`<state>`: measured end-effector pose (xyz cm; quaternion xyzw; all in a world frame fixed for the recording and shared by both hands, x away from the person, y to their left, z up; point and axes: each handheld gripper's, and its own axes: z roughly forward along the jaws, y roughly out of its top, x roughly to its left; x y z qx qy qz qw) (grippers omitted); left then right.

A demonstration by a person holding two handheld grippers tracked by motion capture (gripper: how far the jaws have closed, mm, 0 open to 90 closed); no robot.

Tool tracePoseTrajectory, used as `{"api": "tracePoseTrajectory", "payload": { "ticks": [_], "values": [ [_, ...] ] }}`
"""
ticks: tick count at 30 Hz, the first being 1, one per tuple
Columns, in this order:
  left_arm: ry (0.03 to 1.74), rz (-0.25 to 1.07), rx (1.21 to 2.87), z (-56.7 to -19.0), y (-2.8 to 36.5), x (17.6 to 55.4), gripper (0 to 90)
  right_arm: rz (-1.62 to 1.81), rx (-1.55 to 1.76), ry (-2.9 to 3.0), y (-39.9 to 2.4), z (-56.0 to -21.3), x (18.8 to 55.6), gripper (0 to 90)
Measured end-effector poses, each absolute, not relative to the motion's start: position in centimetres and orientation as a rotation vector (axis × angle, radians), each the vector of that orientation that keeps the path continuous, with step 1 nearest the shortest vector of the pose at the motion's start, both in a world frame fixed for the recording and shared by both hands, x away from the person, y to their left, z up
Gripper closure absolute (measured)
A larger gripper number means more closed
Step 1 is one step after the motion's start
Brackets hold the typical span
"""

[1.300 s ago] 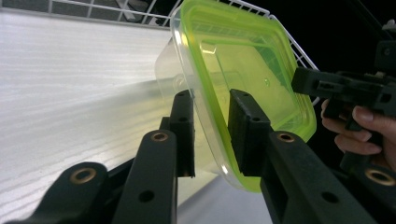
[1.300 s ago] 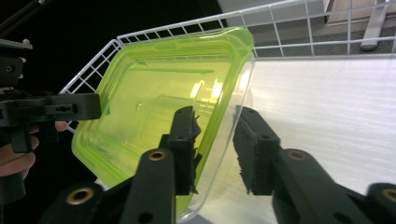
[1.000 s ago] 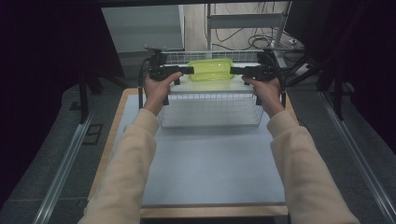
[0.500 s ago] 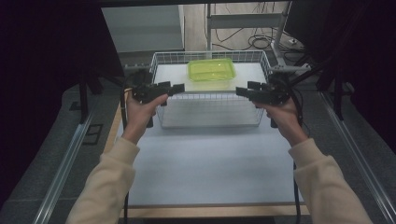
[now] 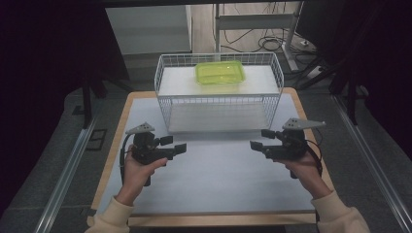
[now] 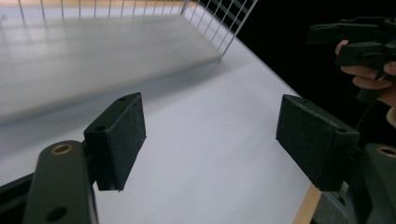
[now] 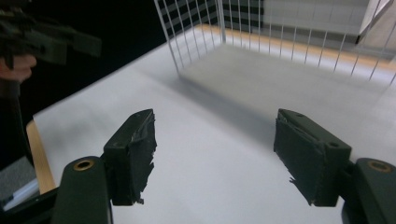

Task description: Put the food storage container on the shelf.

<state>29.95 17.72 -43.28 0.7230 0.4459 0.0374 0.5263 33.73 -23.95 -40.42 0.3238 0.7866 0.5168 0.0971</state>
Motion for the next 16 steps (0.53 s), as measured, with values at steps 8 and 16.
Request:
{"api": "tracePoseTrajectory", "payload": {
  "ticks": [8, 16],
  "values": [
    [1.066, 0.061, 1.737, -45.0, 17.3, 29.1, 23.9, 1.466, 0.978, 2.358, -24.6, -44.4, 32.9, 28.8],
    [1.06, 0.066, 1.735, -45.1, 17.2, 28.8, 24.0, 1.506, 0.956, 2.312, -25.1, -43.9, 32.6, 25.6]
  ]
}}
